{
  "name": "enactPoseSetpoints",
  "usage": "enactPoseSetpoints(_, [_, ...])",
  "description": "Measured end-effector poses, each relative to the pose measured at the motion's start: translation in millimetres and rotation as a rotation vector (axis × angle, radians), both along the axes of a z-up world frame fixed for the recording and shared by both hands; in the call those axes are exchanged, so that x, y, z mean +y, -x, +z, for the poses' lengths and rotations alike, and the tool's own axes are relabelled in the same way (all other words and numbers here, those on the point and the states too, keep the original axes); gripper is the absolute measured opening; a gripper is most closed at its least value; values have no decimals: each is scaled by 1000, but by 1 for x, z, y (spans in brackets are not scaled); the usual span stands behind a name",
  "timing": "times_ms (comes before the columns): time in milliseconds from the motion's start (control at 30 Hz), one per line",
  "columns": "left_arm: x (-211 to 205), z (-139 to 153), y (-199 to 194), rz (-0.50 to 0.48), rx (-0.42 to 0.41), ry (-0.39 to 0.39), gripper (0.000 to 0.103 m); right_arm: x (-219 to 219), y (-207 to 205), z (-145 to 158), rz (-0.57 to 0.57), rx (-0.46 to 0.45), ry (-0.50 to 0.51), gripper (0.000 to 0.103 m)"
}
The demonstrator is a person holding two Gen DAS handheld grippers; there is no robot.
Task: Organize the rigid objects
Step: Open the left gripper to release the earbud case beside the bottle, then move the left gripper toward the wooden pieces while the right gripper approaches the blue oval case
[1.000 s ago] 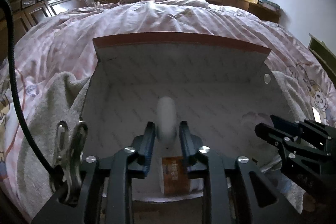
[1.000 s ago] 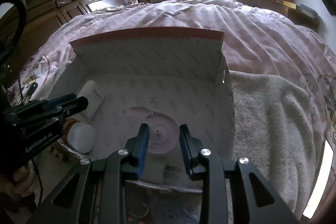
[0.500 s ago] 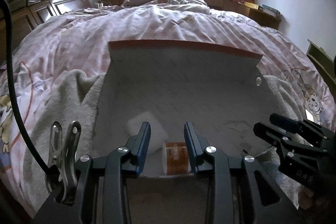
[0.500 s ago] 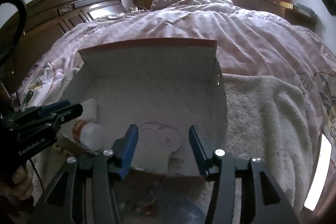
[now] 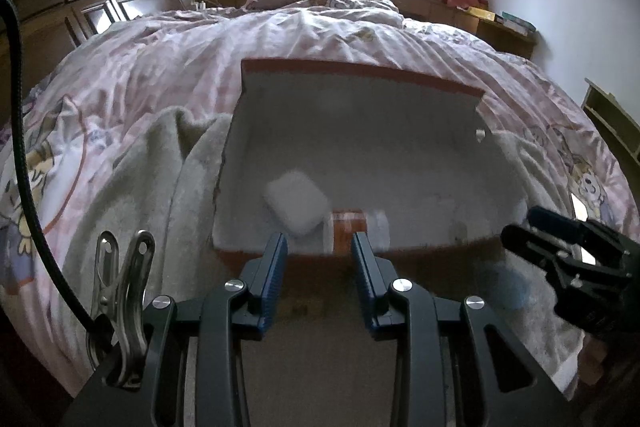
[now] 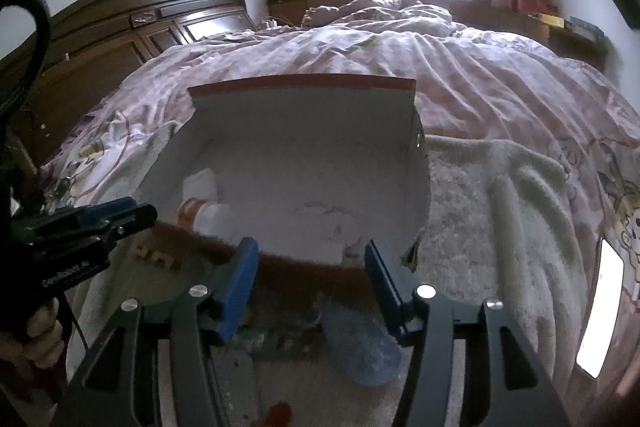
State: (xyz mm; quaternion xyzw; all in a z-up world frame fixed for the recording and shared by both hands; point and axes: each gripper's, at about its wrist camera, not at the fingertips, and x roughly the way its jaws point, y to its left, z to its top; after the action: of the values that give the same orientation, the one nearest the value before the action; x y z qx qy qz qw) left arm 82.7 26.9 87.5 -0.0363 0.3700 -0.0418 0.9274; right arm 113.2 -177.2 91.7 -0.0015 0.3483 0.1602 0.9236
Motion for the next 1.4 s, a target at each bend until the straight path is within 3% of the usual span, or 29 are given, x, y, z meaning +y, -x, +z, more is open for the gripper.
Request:
enactPoseSetpoints(100, [4, -10, 7, 9, 18, -8, 47, 0, 13, -4, 10, -10, 19, 59])
enactPoseSetpoints(367, [17, -37, 13, 59, 82, 8, 49, -4, 38, -24, 21, 10, 63, 59])
enactPoseSetpoints(533, [19, -45, 13, 66, 96, 5, 62, -11, 43, -34, 8, 40, 62, 59])
enactPoseSetpoints(700, [13, -59, 6, 55, 136, -33, 65, -16, 43, -42, -5, 67, 46, 59])
enactPoseSetpoints(867, [9, -65, 1, 50, 125, -42, 75, -18, 43, -47, -10, 84, 37, 59])
enactPoseSetpoints(1267, [10, -68, -1, 36, 89, -62, 76, -27, 44, -53, -31, 108, 56, 65])
enactPoseSetpoints(1400, [11, -64, 1, 33, 67, -81, 50, -33, 39, -55, -52, 117, 62, 70])
